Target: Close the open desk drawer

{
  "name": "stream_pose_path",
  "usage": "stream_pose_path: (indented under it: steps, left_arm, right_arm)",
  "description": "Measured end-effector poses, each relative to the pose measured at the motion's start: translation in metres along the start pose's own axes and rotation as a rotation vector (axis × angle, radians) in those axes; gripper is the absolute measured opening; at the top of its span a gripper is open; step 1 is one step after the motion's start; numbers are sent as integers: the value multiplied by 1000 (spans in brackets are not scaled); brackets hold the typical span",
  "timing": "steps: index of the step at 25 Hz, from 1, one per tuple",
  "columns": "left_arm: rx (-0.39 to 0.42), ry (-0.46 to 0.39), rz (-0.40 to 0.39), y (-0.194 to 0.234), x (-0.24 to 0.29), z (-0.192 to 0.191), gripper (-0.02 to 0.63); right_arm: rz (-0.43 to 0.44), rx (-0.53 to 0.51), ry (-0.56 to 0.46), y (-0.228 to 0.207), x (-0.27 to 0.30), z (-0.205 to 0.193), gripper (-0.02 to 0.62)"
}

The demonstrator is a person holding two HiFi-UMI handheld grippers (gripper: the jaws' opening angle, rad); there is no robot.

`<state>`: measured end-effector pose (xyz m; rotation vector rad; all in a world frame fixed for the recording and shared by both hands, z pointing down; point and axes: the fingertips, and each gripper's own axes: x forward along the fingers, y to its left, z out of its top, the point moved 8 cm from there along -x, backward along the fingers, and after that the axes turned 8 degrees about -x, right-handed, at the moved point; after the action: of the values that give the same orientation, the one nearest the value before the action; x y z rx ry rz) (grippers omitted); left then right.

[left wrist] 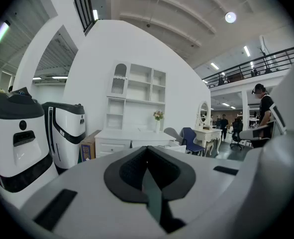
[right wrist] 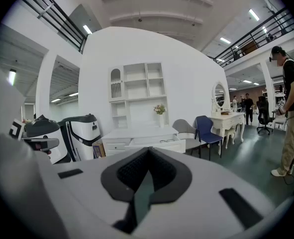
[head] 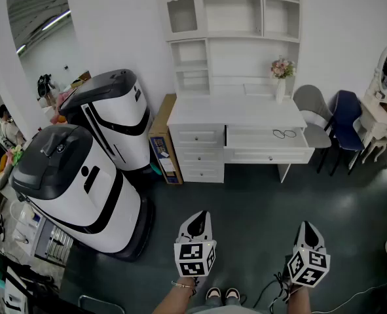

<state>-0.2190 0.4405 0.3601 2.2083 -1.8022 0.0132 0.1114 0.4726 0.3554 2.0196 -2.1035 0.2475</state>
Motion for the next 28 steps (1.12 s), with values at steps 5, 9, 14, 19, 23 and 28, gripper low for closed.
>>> stream_pose_path:
  steps: [5, 9, 14, 19, 23, 28]
  left_arm:
    - [-2, 3, 6, 8, -3, 1, 18]
    - [-7, 3, 9, 17, -5, 0, 18]
    - [-3, 16, -5, 29, -6, 1, 18]
    - [18, 28, -30, 40, -4, 4, 18]
    - [13, 40, -37, 43, 4, 2, 18]
    - [23, 66, -56, 36, 22, -3, 18]
  right_arm:
    - [13, 13, 14, 7, 0, -1, 4]
    - [21, 59, 24, 13, 3, -6, 6]
    - [0, 66, 26, 24, 1, -5, 6]
    - [-28, 75, 24, 33, -6, -7, 6]
    - [-54, 80, 56, 28, -11, -17, 6]
    - [-77, 93, 80, 17, -1, -23, 6]
